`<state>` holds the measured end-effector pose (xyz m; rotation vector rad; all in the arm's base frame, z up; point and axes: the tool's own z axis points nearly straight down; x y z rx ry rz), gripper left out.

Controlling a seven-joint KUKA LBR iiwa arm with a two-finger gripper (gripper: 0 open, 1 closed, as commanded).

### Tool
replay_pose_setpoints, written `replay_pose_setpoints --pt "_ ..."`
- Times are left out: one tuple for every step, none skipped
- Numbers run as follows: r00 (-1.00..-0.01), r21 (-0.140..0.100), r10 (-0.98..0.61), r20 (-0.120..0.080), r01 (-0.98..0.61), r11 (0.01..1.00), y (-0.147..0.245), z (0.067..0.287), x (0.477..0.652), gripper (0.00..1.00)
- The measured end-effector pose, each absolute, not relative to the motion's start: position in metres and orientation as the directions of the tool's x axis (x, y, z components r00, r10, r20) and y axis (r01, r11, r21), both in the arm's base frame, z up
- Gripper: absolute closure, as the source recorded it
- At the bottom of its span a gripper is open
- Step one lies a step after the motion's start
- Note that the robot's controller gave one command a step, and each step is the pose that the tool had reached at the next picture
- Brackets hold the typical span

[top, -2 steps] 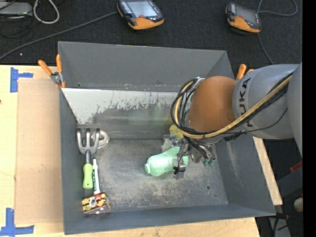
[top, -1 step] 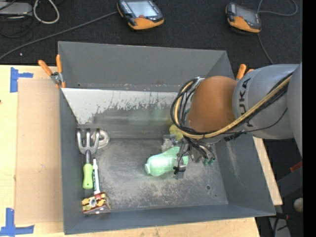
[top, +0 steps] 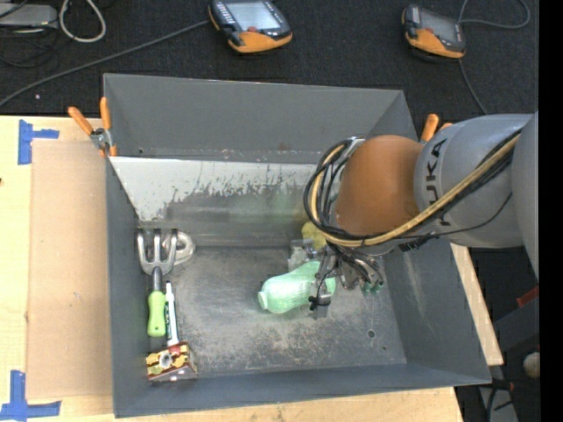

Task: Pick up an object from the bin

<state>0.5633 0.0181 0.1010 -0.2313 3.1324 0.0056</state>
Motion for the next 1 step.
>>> replay_pose_setpoints --pt "-0.989 0.003 -0.147 -0.001 -0.147 0.989 0.0180 0.1010 0.5633 1.00"
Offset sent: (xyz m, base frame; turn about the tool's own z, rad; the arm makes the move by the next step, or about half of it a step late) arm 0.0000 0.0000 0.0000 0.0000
